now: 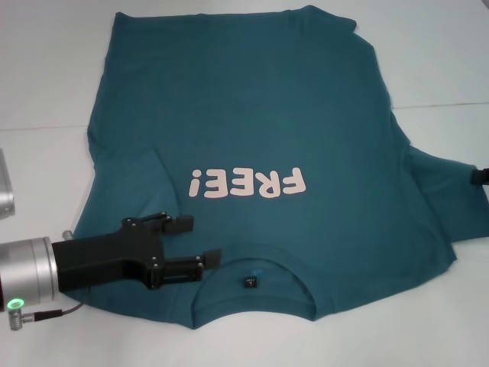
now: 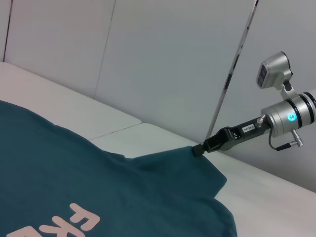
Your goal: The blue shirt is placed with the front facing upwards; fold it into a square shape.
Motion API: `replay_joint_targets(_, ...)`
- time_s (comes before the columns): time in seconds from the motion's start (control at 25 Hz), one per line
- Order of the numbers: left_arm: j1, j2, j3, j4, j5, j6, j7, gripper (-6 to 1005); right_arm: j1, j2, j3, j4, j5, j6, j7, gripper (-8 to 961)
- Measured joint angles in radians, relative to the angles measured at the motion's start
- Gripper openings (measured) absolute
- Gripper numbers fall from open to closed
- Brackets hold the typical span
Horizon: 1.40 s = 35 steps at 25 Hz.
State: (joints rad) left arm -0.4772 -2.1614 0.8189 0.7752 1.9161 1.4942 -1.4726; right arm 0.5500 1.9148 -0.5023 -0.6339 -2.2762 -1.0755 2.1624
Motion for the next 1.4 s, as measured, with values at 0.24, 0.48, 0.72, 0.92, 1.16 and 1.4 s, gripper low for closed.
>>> replay_joint_targets(0.24,-0.008,0.000,-0.003,-0.011,0.000,0.000,-0.003,869,-0.006,-0.009,0.013,-0.029,0.001,-0.019,0.000,3)
replay_joint_targets(0.48,-0.009,0.000,-0.003,-0.011,-0.002,-0.008,-0.015,869,-0.002,-0.012,0.025,-0.052,0.001,-0.027,0.001,2)
replay_joint_targets(0.72,-0.009,0.000,-0.003,-0.013,-0.008,-0.009,-0.021,868,-0.002,-0.014,0.037,-0.085,0.001,-0.051,0.013,2)
replay_joint_targets(0.92,-0.009,0.000,-0.003,-0.013,-0.009,-0.011,-0.022,869,-0.003,-0.018,0.039,-0.106,0.001,-0.069,0.027,3)
replay_joint_targets(1.16,-0.009,0.001,-0.003,-0.013,-0.011,-0.011,-0.022,870,-0.001,-0.023,0.039,-0.119,0.001,-0.076,0.040,3)
replay_joint_targets(1.4,-0.012,0.000,-0.003,-0.013,-0.011,-0.012,-0.019,868,0.009,-0.018,0.034,-0.119,0.001,-0.067,0.025,3)
